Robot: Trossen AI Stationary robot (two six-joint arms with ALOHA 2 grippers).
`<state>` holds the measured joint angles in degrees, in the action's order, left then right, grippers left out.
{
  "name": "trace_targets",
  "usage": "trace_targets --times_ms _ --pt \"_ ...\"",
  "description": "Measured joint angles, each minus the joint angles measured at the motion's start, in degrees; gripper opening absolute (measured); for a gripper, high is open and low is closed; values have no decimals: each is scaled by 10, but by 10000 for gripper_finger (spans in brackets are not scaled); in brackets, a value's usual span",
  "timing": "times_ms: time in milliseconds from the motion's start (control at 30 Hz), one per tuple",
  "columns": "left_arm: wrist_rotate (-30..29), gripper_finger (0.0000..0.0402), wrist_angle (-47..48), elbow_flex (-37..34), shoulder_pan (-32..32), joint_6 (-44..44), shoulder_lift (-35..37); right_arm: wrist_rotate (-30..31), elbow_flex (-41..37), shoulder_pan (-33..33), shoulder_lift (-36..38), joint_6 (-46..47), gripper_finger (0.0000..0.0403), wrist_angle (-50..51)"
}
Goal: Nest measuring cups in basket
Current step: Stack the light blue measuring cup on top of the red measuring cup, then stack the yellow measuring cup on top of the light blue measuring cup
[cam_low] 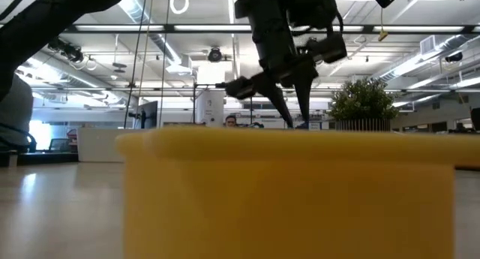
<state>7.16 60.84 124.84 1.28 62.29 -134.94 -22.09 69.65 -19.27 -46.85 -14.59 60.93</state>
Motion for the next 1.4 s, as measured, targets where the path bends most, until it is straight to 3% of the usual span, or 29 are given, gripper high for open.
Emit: trace_targets --times_ms 233,567,800,933,1133,1300,1400 --pt "2 109 10 0 -6 -63 62 0 0 1 0 -13 3 40" --pt "32 110 82 1 -49 -243 139 -21 0 31 6 7 4 81" --pt "93 110 147 0 -69 -315 147 19 0 57 -1 11 4 77" --pt "94 110 160 0 -86 -344 142 43 0 65 -2 28 3 81" --pt "59 110 156 0 -118 -337 142 77 0 80 -3 45 3 82" --pt "49 110 149 0 -147 -277 142 106 0 88 -4 93 3 89" --pt "9 110 137 0 -170 -242 142 107 0 91 -4 99 3 96"
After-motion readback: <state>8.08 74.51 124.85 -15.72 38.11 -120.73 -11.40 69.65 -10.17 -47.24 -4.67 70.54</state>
